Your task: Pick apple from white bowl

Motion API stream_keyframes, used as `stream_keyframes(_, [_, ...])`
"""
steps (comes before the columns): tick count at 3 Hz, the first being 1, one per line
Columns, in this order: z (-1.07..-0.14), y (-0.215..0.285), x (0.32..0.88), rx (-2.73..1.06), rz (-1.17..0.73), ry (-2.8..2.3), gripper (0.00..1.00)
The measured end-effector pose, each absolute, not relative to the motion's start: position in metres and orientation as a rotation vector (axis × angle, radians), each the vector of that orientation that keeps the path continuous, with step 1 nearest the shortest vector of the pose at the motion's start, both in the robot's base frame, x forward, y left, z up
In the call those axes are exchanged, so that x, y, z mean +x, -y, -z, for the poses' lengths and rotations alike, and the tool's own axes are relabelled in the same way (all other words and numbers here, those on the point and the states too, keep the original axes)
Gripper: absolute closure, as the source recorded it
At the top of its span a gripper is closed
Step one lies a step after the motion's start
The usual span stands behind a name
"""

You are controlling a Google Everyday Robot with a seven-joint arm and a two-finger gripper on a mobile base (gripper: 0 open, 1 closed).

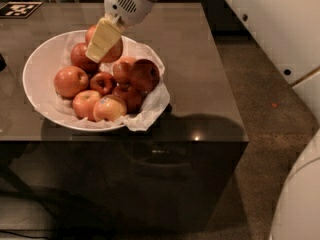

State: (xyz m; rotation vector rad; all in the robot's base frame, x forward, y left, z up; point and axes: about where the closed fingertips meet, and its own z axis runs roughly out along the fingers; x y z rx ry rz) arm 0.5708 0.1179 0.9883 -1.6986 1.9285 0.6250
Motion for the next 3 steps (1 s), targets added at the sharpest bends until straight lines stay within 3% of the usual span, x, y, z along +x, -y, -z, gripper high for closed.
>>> stream_keyframes(2, [-1.093,-0.131,0.529,-1.681,-0.609,-1.85,1.0])
stream_keyframes(3, [-1.096,-0.132,0.527,-1.681,-0.611,-1.844,1.0])
